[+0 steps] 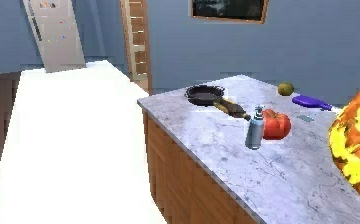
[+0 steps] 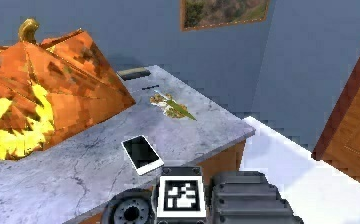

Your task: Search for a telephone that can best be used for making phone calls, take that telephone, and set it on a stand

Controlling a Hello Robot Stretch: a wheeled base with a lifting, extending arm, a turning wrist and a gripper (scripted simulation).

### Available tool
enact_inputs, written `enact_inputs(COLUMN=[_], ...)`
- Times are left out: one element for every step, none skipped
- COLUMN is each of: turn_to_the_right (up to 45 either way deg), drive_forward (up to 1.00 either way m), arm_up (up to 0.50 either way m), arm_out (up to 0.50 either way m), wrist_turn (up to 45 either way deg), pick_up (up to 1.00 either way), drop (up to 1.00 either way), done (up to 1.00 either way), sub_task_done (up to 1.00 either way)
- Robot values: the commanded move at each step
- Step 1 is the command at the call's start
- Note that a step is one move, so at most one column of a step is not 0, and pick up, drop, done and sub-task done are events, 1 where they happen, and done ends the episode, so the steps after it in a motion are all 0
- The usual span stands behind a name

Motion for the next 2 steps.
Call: enact_inputs(turn_to_the_right=[0.0,0.0], drive_forward=[0.00,0.00], arm_up=[0.00,0.00], arm_out=[0.14,0.00], wrist_turn=[0.0,45.0], pick_up=[0.00,0.00], drop=[0.00,0.00], done=[0.00,0.00], sub_task_done=[0.00,0.00])
